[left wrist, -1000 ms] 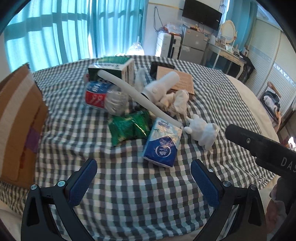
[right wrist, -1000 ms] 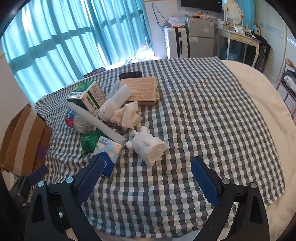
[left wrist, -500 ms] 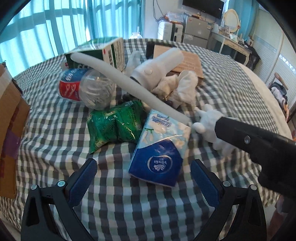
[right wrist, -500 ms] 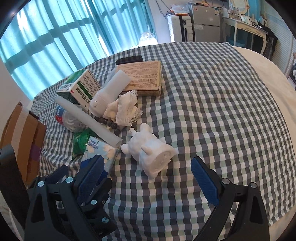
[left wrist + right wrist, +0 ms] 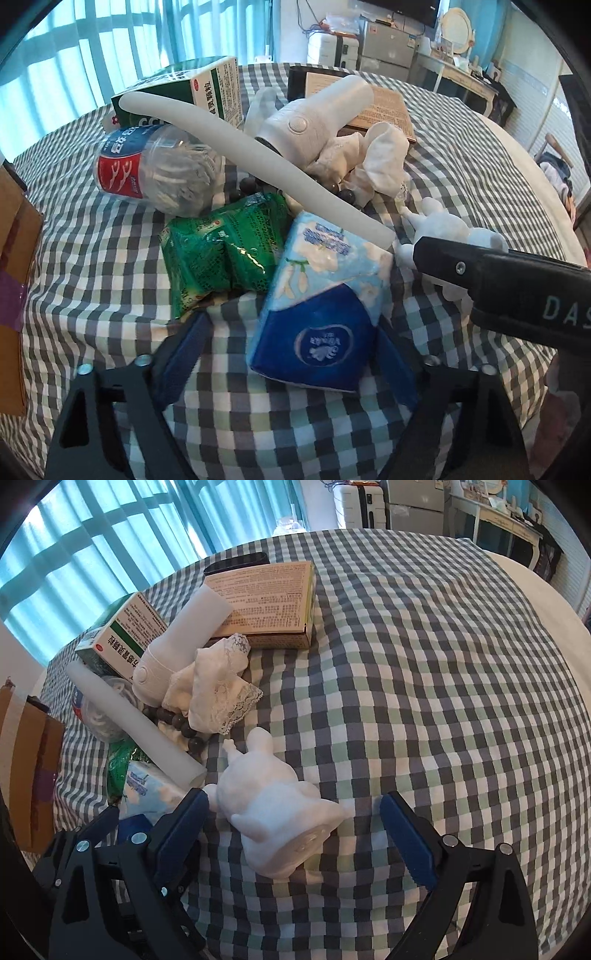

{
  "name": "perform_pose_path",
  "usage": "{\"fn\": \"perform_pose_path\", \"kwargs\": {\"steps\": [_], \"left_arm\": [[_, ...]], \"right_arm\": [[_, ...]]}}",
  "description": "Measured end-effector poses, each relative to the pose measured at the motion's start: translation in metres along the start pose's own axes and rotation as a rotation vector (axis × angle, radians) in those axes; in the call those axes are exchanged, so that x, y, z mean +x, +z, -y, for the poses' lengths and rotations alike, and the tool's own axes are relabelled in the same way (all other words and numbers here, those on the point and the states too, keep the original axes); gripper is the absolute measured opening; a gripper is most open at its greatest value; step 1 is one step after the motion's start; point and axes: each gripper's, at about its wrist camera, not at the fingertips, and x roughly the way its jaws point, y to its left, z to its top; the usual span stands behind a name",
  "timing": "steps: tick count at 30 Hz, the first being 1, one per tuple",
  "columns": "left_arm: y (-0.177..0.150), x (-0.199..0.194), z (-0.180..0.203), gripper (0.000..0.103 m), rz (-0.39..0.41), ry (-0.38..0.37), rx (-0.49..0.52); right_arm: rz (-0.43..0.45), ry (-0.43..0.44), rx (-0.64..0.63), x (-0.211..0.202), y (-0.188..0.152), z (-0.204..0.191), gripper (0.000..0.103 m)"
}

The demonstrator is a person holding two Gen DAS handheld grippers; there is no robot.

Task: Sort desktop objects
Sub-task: 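Grasp the blue tissue pack with the left gripper while the right grasps the white figure, then carry the blue tissue pack toward the box with the left gripper and release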

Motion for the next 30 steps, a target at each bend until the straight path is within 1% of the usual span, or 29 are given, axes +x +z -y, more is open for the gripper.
{"fn": "perform_pose_path", "kwargs": {"steps": [1, 2, 5, 7, 14, 18, 23, 30], "left_arm": [[0.000, -0.001, -0.002, 0.071, 0.001, -0.001, 0.001], [0.001, -0.003, -0.004, 0.060, 0.001, -0.001, 0.003], [0.006, -0.008, -0.009, 0.058, -0.010, -0.020, -0.008], [0.003, -0.015, -0.018, 0.058, -0.011, -0.024, -0.022], [-0.003, -0.037, -0.039, 0.057, 0.003, -0.015, -0.050], [-0.005, -0.055, -0.051, 0.057, 0.027, -0.010, -0.069], [-0.006, -0.078, -0.060, 0.057, 0.059, -0.005, -0.087], [-0.009, -0.106, -0.071, 0.057, 0.093, 0.007, -0.113]], "right_arm": [[-0.002, 0.000, -0.004, 0.001, 0.000, -0.001, 0.089], [-0.005, 0.001, -0.008, 0.001, 0.001, -0.002, 0.087], [0.000, 0.006, -0.025, 0.002, 0.001, -0.007, 0.074], [0.008, 0.012, -0.038, 0.001, 0.002, -0.012, 0.056], [-0.003, 0.027, -0.053, 0.001, 0.001, -0.021, 0.054], [0.010, 0.030, -0.053, -0.013, -0.010, -0.019, 0.054], [0.033, 0.015, -0.095, -0.030, -0.022, -0.027, 0.054], [0.057, -0.003, -0.122, -0.047, -0.028, -0.031, 0.054]]}}
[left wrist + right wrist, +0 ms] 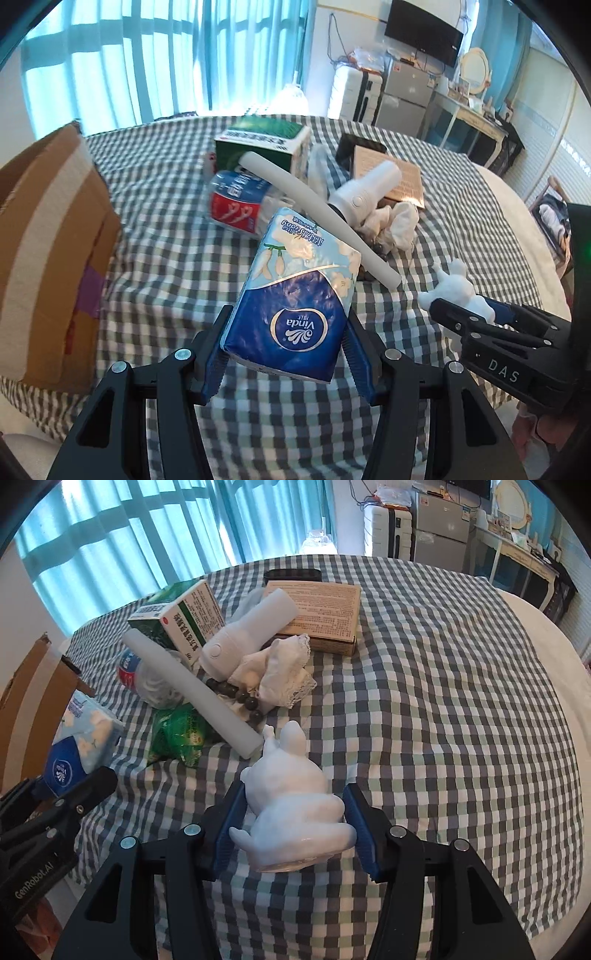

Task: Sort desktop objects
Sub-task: 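Carry the blue tissue pack toward the box with the left gripper and release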

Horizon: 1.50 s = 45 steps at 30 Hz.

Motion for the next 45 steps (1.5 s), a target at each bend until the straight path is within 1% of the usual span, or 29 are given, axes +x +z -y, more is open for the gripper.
{"fn": "perform_pose_path", "kwargs": {"steps": [3, 8, 16, 27, 35, 41, 45], "left_arm": [[0.002, -0.010, -0.005, 0.057, 0.012, 0.002, -0.018], [0.006, -0.025, -0.006, 0.057, 0.041, 0.001, -0.029], [0.013, -0.049, -0.013, 0.058, 0.089, -0.004, -0.030], [0.026, -0.073, -0.026, 0.058, 0.144, -0.003, -0.049], [0.036, -0.091, -0.043, 0.058, 0.158, -0.002, -0.064], [0.044, -0.116, -0.064, 0.057, 0.210, 0.026, -0.064], [0.051, -0.128, -0.087, 0.057, 0.233, 0.031, -0.102]], "right_arm": [[0.016, -0.011, -0.018, -0.013, -0.001, -0.009, 0.054], [0.055, 0.001, -0.026, -0.033, -0.003, -0.019, 0.054], [0.095, 0.015, -0.047, -0.056, -0.007, -0.039, 0.054], [0.137, 0.037, -0.093, -0.084, -0.004, -0.070, 0.054], [0.179, 0.067, -0.133, -0.111, 0.009, -0.097, 0.054], [0.198, 0.106, -0.161, -0.122, 0.020, -0.124, 0.054], [0.212, 0.114, -0.203, -0.125, 0.024, -0.147, 0.054]]}}
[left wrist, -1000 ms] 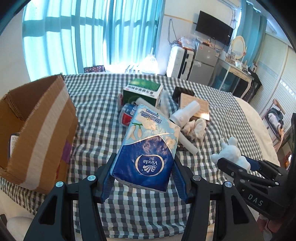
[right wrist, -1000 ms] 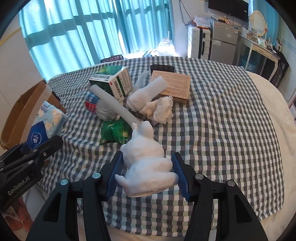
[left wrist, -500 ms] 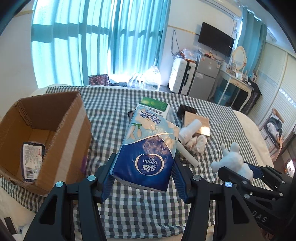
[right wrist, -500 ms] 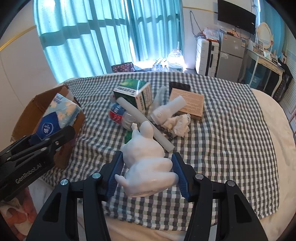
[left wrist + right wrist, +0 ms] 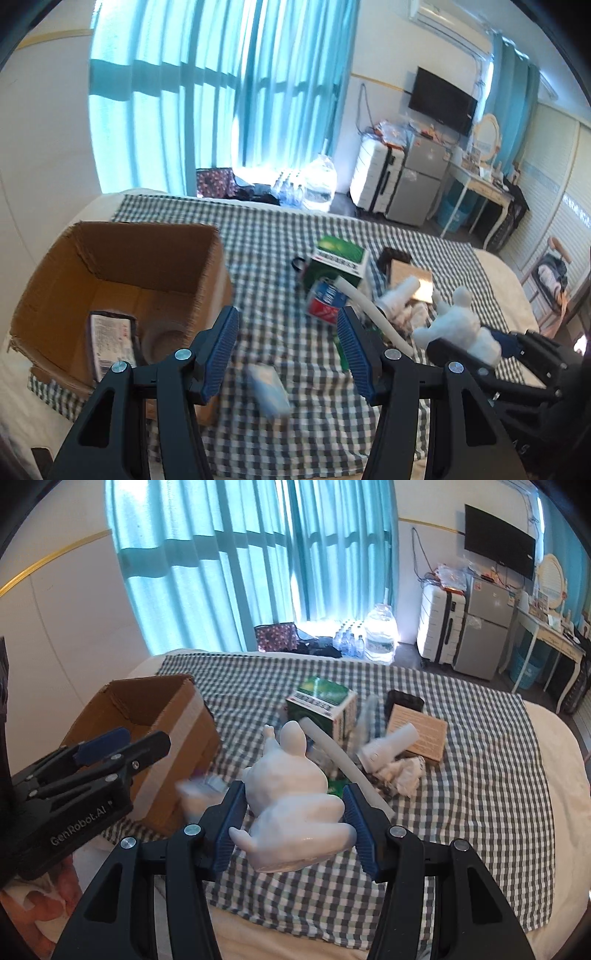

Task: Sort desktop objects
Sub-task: 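Carry the blue tissue pack toward the box with the left gripper and release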

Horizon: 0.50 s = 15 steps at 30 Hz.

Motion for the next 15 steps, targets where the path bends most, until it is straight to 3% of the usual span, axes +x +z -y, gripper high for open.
{"fn": "perform_pose_path", "kwargs": {"steps": [3, 7, 9, 15], "left_arm": [[0.004, -0.003, -0.015, 0.053, 0.000, 0.003, -0.012], [0.002, -0.001, -0.027, 0.057, -0.013, -0.020, -0.019], [-0.006, 0.004, -0.027, 0.073, -0.024, -0.027, -0.001], [-0.042, 0.032, -0.016, 0.087, -0.104, -0.089, -0.024]], "right_arm": [[0.000, 0.027, -0.020, 0.003, 0.006, -0.018, 0.054], [-0.009, 0.043, -0.041, 0.011, 0.010, -0.035, 0.054], [-0.015, 0.043, -0.040, 0.016, 0.009, -0.038, 0.054], [-0.043, 0.001, -0.017, 0.028, 0.000, -0.020, 0.054]]}}
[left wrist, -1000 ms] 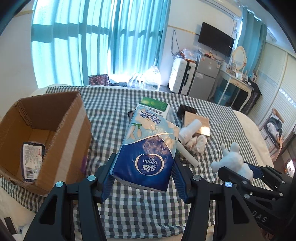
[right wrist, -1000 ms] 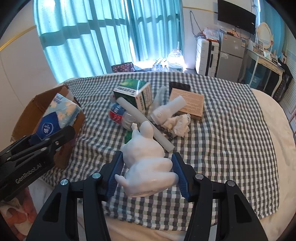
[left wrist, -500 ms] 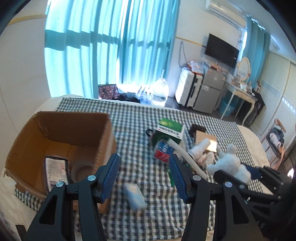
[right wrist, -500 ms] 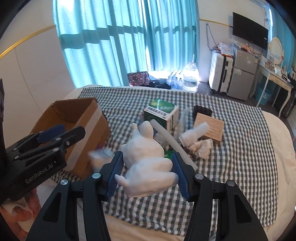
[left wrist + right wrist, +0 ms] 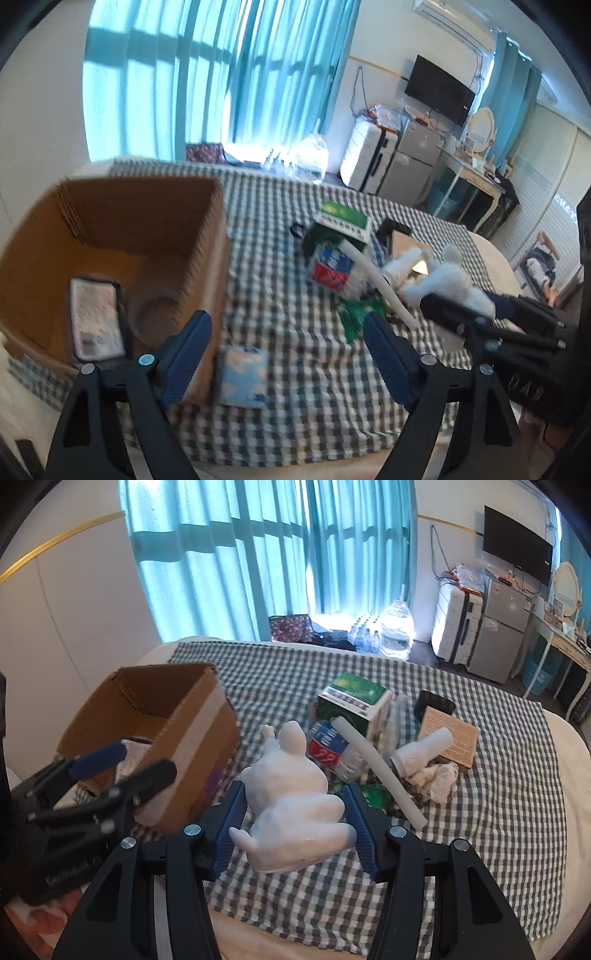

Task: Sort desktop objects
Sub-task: 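Carry the blue tissue pack toward the box with the left gripper and release, then grasp the green snack bag with the left gripper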

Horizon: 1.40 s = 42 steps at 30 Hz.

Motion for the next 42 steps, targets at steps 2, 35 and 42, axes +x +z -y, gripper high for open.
{"fn": "perform_pose_path", "kwargs": {"steps": [2, 35, 42], "left_arm": [[-0.013, 0.012, 0.008, 0.087, -0.023, -0.015, 0.003], [-0.028, 0.220, 0.108, 0.081, -0.198, 0.049, 0.094], [-0.032, 0.210, 0.118, 0.042, -0.225, 0.023, 0.179]], "right_arm": [[-0.003, -0.025, 0.020, 0.002, -0.004, 0.014, 0.054], [-0.096, -0.105, 0.359, 0.066, -0.065, 0.203, 0.054], [-0.104, -0.109, 0.369, 0.067, -0.067, 0.206, 0.054]]}}
